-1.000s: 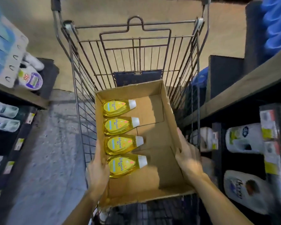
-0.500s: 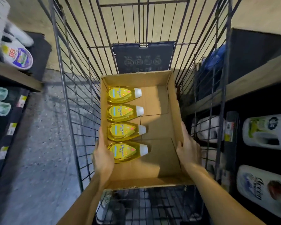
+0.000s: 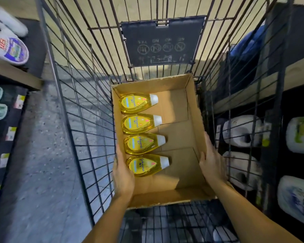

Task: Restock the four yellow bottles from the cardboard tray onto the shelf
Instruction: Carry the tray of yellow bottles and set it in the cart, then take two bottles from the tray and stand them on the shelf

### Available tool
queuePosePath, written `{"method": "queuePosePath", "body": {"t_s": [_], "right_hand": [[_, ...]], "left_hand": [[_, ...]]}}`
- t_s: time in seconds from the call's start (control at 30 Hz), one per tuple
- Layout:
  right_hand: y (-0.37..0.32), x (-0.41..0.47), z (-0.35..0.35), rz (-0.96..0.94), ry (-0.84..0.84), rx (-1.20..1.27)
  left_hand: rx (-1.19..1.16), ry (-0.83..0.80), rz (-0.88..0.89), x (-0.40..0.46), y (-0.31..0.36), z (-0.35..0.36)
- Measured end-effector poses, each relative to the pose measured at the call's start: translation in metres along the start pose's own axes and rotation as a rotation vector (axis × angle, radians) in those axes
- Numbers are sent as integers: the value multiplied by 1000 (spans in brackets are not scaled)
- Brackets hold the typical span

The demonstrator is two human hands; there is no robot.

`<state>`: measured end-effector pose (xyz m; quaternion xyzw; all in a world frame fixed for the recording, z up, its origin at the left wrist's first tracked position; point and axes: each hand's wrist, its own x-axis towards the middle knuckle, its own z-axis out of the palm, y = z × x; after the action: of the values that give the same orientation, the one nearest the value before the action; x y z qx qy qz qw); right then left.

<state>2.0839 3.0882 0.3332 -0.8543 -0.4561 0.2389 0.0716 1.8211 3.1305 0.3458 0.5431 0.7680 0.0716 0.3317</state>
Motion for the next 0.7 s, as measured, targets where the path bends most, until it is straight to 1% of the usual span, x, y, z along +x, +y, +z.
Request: {"method": "queuePosePath", "body": {"t_s": [0.07, 0.17, 0.23, 0.33, 0.43, 0.57, 0.63, 0.7], "right_hand": [[-2, 0, 2, 16, -10, 42], [-8, 0, -5, 72, -58, 90], [-16, -1, -12, 110, -110, 97], [-30, -1, -24, 187, -216, 136], [-58, -7, -46, 268, -199, 171], [-104, -12, -68, 433, -152, 485], [-124, -9, -66, 546, -190, 656], [-143, -5, -51, 670, -268, 824]], "left_hand": [[39, -49, -7, 0, 7, -3], [167, -145, -66, 2, 19, -2], [286, -192, -71, 5, 26, -4], [491, -317, -41, 8, 43, -15], [599, -379, 70, 19, 76, -36], [689, -377, 326, 61, 129, -67], [711, -391, 418, 93, 150, -76], [700, -482, 467, 125, 162, -75]]}}
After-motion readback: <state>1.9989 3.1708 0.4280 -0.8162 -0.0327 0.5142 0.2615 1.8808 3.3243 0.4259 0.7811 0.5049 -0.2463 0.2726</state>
